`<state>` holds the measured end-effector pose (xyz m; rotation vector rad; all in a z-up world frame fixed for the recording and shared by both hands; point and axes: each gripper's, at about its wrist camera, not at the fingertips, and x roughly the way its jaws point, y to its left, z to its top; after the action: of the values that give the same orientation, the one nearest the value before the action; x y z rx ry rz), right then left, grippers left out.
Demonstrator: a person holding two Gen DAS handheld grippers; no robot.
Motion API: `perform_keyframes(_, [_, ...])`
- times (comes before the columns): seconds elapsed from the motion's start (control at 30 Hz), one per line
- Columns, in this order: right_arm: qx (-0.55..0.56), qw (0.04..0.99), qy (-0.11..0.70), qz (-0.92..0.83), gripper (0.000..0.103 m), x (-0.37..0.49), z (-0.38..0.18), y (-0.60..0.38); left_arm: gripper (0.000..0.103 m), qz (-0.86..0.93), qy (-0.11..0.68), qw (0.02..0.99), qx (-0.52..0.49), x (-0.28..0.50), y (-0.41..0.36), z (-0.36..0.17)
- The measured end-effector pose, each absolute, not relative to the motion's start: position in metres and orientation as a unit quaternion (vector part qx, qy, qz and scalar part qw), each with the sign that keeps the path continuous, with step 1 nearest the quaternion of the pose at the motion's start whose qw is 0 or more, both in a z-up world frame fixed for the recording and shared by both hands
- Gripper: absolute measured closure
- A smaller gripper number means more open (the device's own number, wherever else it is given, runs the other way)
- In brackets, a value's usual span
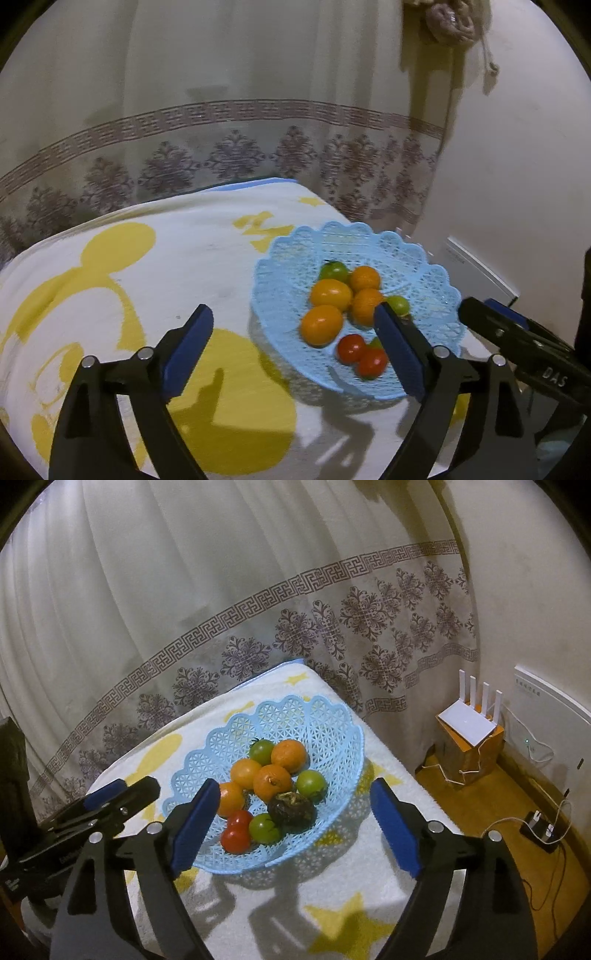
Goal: Organize fruits
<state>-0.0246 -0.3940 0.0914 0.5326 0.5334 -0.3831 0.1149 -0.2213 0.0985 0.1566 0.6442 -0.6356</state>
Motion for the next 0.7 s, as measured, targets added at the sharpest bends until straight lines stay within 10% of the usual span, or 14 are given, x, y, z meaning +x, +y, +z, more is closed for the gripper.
perform_keyframes(0.7, [0.245,0.912,0.264,-0.196,0.005,-0.045,0.097,-0.373,0.008,-0.239,0.276,0.926,0.099,0.091,-0.182,0.101])
